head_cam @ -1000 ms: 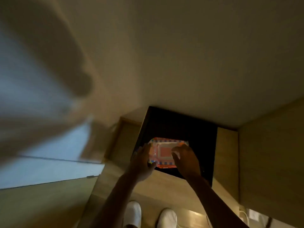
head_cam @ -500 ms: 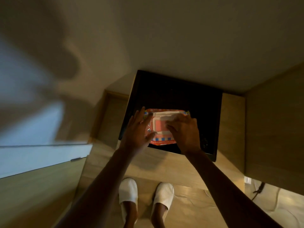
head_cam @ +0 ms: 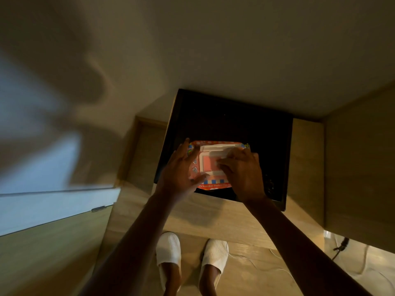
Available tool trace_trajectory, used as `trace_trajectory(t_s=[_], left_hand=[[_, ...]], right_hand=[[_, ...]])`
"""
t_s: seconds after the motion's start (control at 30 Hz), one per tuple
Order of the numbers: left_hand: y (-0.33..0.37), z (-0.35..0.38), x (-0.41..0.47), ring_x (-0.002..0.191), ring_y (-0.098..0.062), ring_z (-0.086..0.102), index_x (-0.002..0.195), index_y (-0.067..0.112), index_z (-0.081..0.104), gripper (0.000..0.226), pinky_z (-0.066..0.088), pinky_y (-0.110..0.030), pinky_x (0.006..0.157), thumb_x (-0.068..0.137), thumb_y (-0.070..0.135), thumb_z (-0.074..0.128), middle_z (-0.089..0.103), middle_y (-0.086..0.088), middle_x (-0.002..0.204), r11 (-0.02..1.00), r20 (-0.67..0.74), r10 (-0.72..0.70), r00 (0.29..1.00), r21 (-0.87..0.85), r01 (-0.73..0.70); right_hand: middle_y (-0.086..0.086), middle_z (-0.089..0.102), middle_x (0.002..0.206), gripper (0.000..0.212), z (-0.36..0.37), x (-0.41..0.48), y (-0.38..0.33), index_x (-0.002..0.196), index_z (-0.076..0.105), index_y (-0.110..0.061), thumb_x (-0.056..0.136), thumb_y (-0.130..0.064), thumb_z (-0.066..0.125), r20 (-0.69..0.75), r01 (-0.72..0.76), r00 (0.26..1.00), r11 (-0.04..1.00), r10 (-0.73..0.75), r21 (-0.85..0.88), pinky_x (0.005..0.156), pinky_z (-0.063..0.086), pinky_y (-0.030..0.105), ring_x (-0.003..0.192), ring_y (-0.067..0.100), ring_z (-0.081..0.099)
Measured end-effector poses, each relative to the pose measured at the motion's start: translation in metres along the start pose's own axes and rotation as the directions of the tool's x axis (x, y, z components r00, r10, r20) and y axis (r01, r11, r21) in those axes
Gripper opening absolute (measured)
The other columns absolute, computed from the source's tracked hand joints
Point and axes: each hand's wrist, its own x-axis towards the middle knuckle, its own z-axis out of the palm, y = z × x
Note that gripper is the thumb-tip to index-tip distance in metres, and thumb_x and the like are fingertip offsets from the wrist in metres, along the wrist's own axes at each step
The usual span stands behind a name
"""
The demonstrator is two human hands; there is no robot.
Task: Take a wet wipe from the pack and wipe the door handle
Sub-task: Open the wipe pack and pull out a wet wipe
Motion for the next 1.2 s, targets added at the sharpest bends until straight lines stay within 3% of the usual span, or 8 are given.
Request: trace_trajectory(t_s=[0.1,0.23,0.37,0.47,0.5,0.6,0.77,1.2], left_hand=[[-0.003,0.001,0.0,0.145,-0.024,0.023,0.149,0.031,0.026,0.085,0.042,-0.043,0.107,0.077,0.066,0.056,0.01,-0.001,0.161,1.0,0.004,0.009,1.0,0.001,-0.009],[-0.001,0.003,-0.002,0.145,-0.024,0.021,0.149,0.029,0.025,0.085,0.037,-0.045,0.111,0.078,0.063,0.058,0.01,-0.001,0.161,1.0,-0.006,-0.01,1.0,-0.013,0.01],[-0.002,0.005,-0.002,0.144,-0.025,0.024,0.149,0.028,0.027,0.085,0.04,-0.043,0.108,0.078,0.066,0.054,0.011,-0.003,0.161,0.999,-0.027,-0.008,1.0,-0.031,0.008],[-0.004,0.007,-0.001,0.144,-0.025,0.025,0.149,0.028,0.028,0.087,0.041,-0.046,0.107,0.077,0.069,0.053,0.011,-0.002,0.161,0.999,-0.03,-0.013,0.999,-0.051,0.012],[-0.005,0.008,-0.001,0.143,-0.025,0.026,0.149,0.028,0.028,0.088,0.041,-0.046,0.107,0.075,0.07,0.052,0.012,-0.002,0.161,0.998,-0.029,-0.017,0.999,-0.066,0.015],[-0.004,0.008,0.0,0.142,-0.024,0.03,0.147,0.026,0.031,0.091,0.043,-0.046,0.105,0.072,0.073,0.05,0.016,-0.003,0.16,0.995,-0.035,-0.022,0.999,-0.102,0.019],[-0.004,0.009,0.001,0.14,-0.023,0.033,0.146,0.026,0.033,0.087,0.045,-0.047,0.103,0.073,0.068,0.056,0.018,-0.003,0.159,0.993,-0.053,-0.023,0.998,-0.119,0.016],[-0.003,0.009,0.003,0.136,-0.021,0.04,0.144,0.03,0.037,0.086,0.05,-0.044,0.098,0.069,0.067,0.059,0.024,-0.002,0.156,0.984,-0.059,-0.027,0.998,-0.179,0.016]], right_hand=[[0.01,0.07,0.099,0.021,-0.004,0.002,-0.005,0.085,0.074,-0.015,0.068,-0.022,0.085,0.002,0.029,1.0,0.998,-0.029,-0.058,0.082,0.051,0.044,0.096,0.035,0.064],[0.013,0.071,0.097,0.042,-0.007,0.002,-0.009,0.091,0.073,-0.012,0.055,-0.025,0.092,0.027,0.105,0.994,0.984,-0.102,-0.144,0.08,0.053,0.045,0.092,0.034,0.066],[0.015,0.068,0.103,0.04,0.001,0.0,-0.005,0.099,0.067,-0.009,0.067,-0.025,0.085,0.029,0.123,0.992,0.985,-0.12,-0.125,0.085,0.051,0.048,0.098,0.035,0.064],[0.015,0.066,0.107,0.03,0.006,0.001,-0.003,0.103,0.061,-0.01,0.087,-0.035,0.057,0.016,0.152,0.988,0.981,-0.151,-0.118,0.088,0.052,0.047,0.1,0.032,0.062],[0.015,0.066,0.107,0.03,0.006,0.001,-0.003,0.104,0.059,-0.01,0.088,-0.036,0.056,0.023,0.156,0.988,0.981,-0.154,-0.119,0.088,0.052,0.048,0.1,0.032,0.063],[0.018,0.065,0.107,0.049,0.007,0.0,-0.003,0.107,0.055,-0.008,0.071,-0.03,0.081,0.068,0.148,0.988,0.983,-0.142,-0.105,0.089,0.051,0.051,0.1,0.035,0.063],[0.021,0.062,0.115,0.073,0.01,-0.001,-0.001,0.116,0.053,-0.005,0.06,-0.037,0.087,0.185,0.133,0.976,0.986,-0.112,-0.104,0.094,0.047,0.055,0.106,0.038,0.06],[0.016,0.068,0.104,0.048,0.004,0.002,-0.017,0.1,0.065,-0.008,0.061,-0.023,0.088,0.054,-0.014,0.998,1.0,0.014,0.003,0.089,0.046,0.054,0.099,0.037,0.064]])
